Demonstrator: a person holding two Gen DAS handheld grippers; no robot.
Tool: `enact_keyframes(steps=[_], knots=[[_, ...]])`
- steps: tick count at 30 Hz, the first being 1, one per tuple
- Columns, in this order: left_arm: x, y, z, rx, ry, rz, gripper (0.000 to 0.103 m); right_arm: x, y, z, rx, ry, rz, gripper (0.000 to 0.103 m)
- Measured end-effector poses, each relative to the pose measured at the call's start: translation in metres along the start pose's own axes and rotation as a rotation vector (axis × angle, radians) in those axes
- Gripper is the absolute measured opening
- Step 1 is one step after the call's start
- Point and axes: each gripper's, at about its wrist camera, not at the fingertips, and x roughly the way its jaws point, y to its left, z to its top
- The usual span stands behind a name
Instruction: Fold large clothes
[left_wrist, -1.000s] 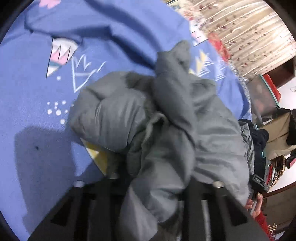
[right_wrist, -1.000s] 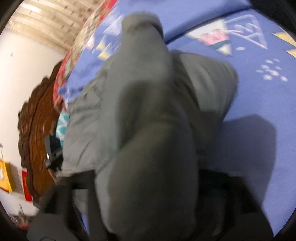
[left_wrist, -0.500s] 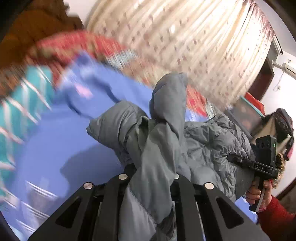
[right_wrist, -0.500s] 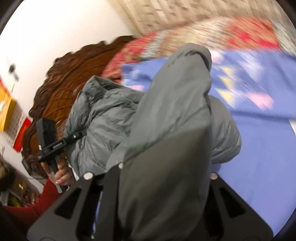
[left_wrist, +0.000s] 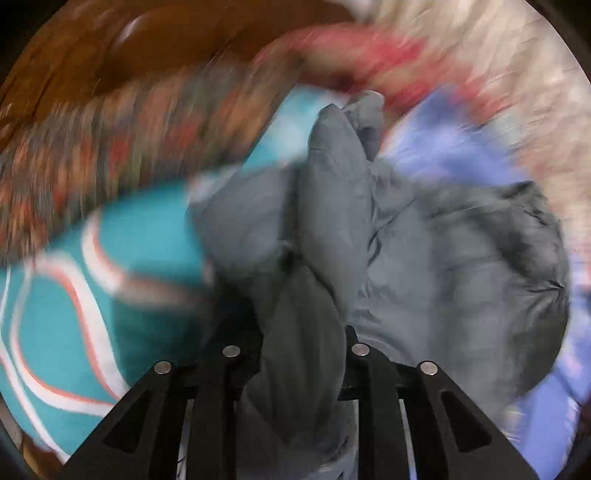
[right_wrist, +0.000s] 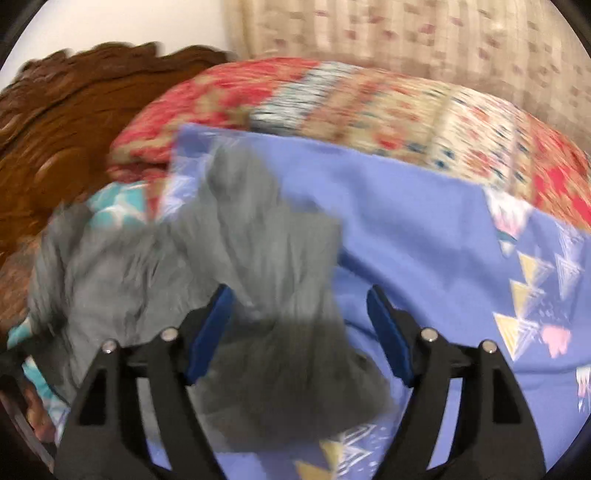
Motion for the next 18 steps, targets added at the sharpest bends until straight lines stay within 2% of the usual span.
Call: enact_keyframes(steps=[3, 7, 13, 15, 17, 18], knots=[[-0.004, 0.019, -0.011, -0.074, -0.068, -0.068, 0.045, -0.032, -0.031, -0.023, 0.021, -0.067, 0.009, 0.078], [-0.043, 0.036, -0.027, -0.125, -0.130, -0.137, 0.045, -0.067, -0.054, -0.069, 0.048, -0.009, 0.064, 0.078], [-0.137, 0.058, -0.072, -0.062, -0.235, -0.243, 0.045, -0.130, -0.045, -0.168, 0.040, 0.094, 0.169, 0.081], [-0.157, 0.060, -0.086, -0.027, -0.227, -0.260, 0.046, -0.153, -0.039, -0.200, 0.035, 0.115, 0.191, 0.082], [-0.176, 0.052, -0.097, 0.032, -0.237, -0.257, 0.048, -0.177, -0.034, -0.230, 0.036, 0.129, 0.211, 0.082], [-0.186, 0.049, -0.104, 0.070, -0.255, -0.220, 0.048, -0.188, -0.030, -0.244, 0.035, 0.140, 0.225, 0.082]])
